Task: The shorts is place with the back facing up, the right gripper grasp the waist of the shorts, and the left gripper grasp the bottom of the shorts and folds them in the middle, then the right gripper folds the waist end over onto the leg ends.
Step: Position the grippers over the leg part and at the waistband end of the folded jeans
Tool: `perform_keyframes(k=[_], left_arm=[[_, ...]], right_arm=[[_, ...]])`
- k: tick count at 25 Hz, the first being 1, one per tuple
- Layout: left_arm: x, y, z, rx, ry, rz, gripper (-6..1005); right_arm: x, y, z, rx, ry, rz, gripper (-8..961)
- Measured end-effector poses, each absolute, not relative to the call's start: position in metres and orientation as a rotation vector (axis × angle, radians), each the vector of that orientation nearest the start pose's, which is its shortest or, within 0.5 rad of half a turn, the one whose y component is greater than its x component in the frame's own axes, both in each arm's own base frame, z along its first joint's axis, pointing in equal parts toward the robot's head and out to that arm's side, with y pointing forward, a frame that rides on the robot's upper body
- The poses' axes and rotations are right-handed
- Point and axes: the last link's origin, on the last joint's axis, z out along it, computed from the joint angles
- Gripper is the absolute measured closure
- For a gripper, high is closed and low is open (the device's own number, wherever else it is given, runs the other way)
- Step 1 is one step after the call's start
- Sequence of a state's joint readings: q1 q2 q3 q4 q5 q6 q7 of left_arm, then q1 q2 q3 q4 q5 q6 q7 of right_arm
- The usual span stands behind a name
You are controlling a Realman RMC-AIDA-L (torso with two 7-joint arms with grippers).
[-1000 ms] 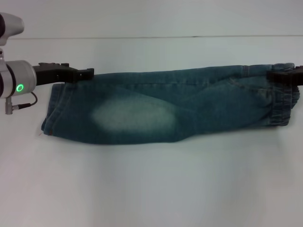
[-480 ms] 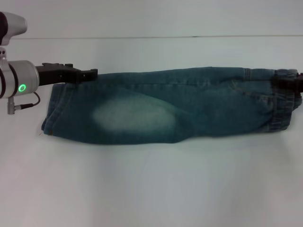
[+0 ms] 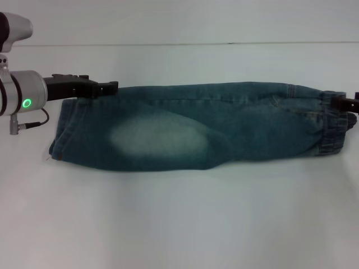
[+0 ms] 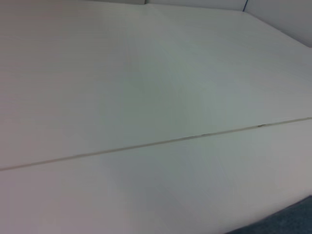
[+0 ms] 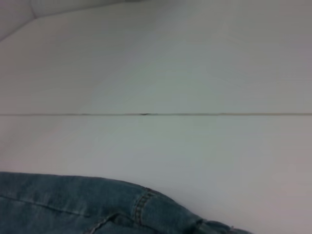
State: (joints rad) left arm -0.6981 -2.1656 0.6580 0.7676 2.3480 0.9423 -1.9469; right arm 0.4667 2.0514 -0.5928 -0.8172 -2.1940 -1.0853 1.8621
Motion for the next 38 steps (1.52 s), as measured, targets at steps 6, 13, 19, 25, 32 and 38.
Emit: perform_keyframes(k=[6,13,19,25,32,38], left_arm=[[-0.257,0.42,0.0,-2.221,-1.057,-0.337,145],[-0.244,0.409,0.0,-2.331,-1.058,-0.386,149],[-0.238,0.399,0.002,-2.388,-1.089,-0.474,150],[-0.233,0.39,0.003,-2.439,-1.122,-0.519,145],[-0.227,0.382,0.006,-2.489,-1.131,-0.572,143],[-0.227,0.38,0.006,-2.495,-1.134,-0.583,144]], right_arm=[[0.35,0.347,0.077,-2.02,1.167,0.422,182],[0.359,0.32,0.078,-2.002,1.221,0.548,157],[0.37,0.299,0.069,-2.012,1.245,0.585,133],[0.372,0.287,0.063,-2.037,1.248,0.61,110],[0.375,0.284,0.056,-2.061,1.244,0.601,105],[0.372,0.29,0.054,-2.065,1.24,0.6,104]])
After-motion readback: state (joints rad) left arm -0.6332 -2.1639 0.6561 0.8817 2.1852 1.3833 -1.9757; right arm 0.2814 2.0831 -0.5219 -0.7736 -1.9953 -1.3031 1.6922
